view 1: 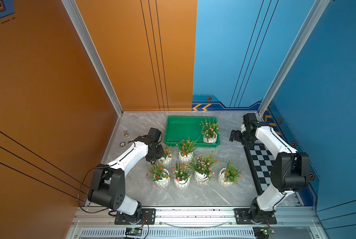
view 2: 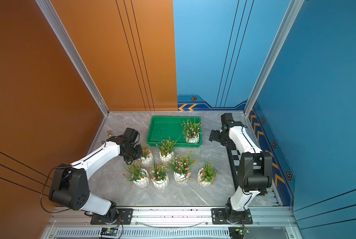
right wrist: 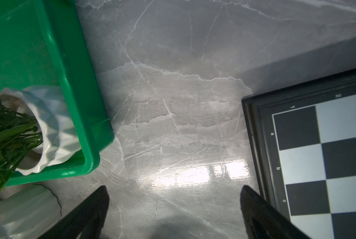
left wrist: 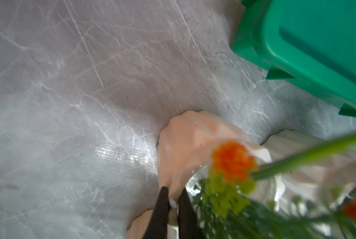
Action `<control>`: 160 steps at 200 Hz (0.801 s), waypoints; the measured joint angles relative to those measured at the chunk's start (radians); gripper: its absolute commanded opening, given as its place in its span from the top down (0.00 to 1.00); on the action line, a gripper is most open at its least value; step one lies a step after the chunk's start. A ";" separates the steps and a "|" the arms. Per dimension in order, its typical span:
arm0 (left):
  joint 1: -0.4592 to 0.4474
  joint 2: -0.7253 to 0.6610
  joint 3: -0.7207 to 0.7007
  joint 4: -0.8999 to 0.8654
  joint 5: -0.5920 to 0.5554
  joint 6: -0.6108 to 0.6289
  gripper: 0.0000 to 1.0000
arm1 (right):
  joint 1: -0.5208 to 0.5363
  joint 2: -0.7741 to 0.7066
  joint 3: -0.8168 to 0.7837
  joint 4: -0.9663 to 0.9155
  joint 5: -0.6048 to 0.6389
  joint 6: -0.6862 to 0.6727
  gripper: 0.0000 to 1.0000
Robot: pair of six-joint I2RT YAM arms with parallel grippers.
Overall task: Put the potted gypsophila into the storage box
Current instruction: Pick up the baby's breath potted plant from the center of the board.
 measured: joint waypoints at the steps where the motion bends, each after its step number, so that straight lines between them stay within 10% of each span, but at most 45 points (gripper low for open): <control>1: 0.000 0.000 0.000 0.000 0.000 0.000 1.00 | 0.000 0.000 0.000 0.000 0.000 0.000 0.00; 160: 0.037 -0.014 0.002 -0.007 0.000 0.016 1.00 | 0.000 0.000 -0.004 0.000 0.000 0.000 0.00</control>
